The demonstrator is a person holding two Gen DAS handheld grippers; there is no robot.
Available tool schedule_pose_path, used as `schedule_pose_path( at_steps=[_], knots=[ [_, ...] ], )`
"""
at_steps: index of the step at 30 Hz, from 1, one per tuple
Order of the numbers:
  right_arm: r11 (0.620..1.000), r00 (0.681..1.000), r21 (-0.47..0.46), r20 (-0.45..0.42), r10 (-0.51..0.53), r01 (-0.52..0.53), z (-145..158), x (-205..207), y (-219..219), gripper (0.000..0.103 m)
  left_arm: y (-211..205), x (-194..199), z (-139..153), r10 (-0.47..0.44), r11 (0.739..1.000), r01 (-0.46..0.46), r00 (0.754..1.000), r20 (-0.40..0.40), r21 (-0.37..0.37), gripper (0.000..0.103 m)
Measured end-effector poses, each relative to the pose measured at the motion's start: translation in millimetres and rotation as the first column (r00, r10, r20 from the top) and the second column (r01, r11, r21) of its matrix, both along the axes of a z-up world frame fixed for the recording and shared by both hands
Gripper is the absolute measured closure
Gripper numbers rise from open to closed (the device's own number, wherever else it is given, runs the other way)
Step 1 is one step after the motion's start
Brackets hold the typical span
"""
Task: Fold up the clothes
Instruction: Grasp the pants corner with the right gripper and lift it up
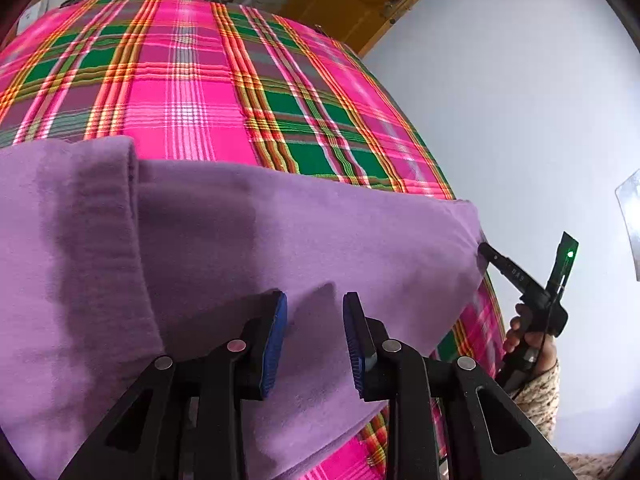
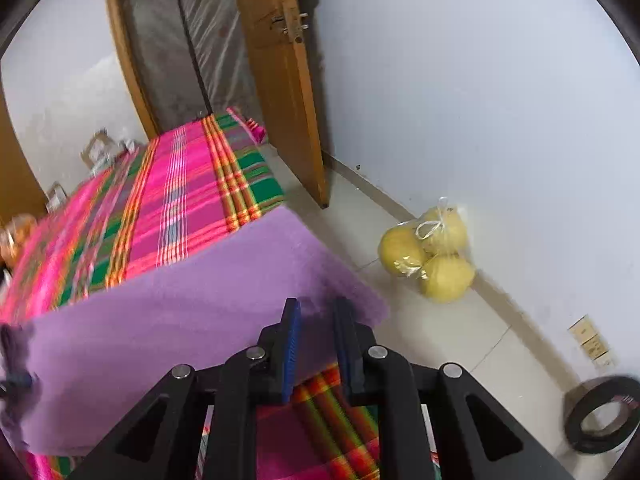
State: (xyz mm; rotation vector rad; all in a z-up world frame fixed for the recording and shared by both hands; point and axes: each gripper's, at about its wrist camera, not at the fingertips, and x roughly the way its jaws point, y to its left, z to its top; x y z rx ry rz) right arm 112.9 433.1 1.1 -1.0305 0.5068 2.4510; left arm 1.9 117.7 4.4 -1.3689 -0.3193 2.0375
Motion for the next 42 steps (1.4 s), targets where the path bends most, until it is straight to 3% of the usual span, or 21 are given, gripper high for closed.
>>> schedule_pose_path(
  at_steps=[4,12,19,21,24,27,29,31,37,42],
  knots=[
    [0.994,0.995,-0.046,0.007,-0.095,0.095,-4.2,6.6,16.9,0.057,0.2,0.2,-0.9,-0.003,1.0,0.003,1.0,-0.008,0.009,0.073],
    [0.95,0.989,-0.293,-0.066,-0.134,0.11,-22.7,16.6,40.5,0.056,1.4,0.6,-3.0,-0.002,1.0,0.003,1.0,-0.02,0.022,0.072],
    [0.919,0.984,-0.379,-0.094,-0.155,0.109,-30.3,17.5,44.0,0.056,1.3,1.7,-2.7,0.0,1.0,0.001,1.0,-0.027,0.025,0.072],
    [0.918,0.983,-0.383,-0.099,-0.155,0.106,-31.4,15.4,43.1,0.058,1.1,2.0,-2.6,0.0,1.0,0.0,1.0,-0.028,0.026,0.072],
    [0.919,0.983,-0.381,-0.111,-0.149,0.096,-30.8,12.5,40.6,0.068,-0.1,2.6,-2.8,0.001,0.999,0.0,1.0,-0.029,0.032,0.072],
    [0.934,0.984,-0.342,-0.108,-0.144,0.099,-26.5,8.8,36.6,0.075,-0.6,3.3,-2.8,0.0,0.999,0.001,1.0,-0.032,0.034,0.072],
    [0.946,0.983,-0.306,-0.11,-0.148,0.108,-22.0,7.7,32.8,0.087,-0.8,3.7,-2.7,0.0,0.999,0.001,0.999,-0.033,0.034,0.072],
    [0.958,0.983,-0.268,-0.124,-0.138,0.1,-16.6,6.1,27.4,0.092,-1.2,4.1,-2.6,0.0,0.999,0.001,0.999,-0.034,0.035,0.072],
    [0.977,0.982,-0.206,-0.165,-0.096,0.061,-4.8,3.5,17.0,0.092,-0.9,4.6,-2.9,0.002,0.999,-0.001,0.999,-0.035,0.039,0.072],
    [0.971,0.985,-0.228,-0.138,-0.105,0.071,-10.0,0.5,21.2,0.092,-1.0,4.6,-2.6,0.002,0.999,-0.001,0.999,-0.037,0.038,0.072]
  ],
)
